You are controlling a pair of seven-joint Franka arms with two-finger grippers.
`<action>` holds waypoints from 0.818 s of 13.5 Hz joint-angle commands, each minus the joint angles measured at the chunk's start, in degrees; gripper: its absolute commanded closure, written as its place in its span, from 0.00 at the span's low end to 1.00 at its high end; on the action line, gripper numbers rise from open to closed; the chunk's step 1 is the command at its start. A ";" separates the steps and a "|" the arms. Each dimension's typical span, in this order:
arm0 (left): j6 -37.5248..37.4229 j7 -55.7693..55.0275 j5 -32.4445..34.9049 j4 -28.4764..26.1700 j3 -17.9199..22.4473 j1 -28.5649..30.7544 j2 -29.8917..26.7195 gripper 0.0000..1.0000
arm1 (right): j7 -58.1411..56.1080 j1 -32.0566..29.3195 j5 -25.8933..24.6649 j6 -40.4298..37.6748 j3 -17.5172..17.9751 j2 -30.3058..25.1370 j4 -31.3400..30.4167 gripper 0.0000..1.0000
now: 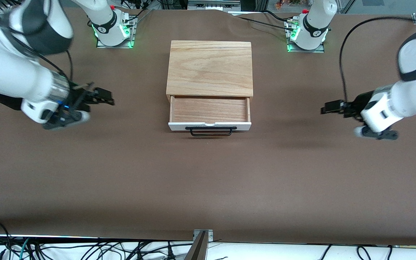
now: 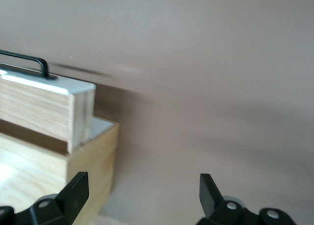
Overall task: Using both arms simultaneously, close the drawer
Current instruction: 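Move the left gripper and the right gripper toward the drawer front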
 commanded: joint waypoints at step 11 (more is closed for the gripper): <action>17.54 -11.28 -16.03 6.54 0.33 -10.53 15.46 0.00 | 6.30 6.52 25.08 6.30 2.21 29.34 21.02 0.00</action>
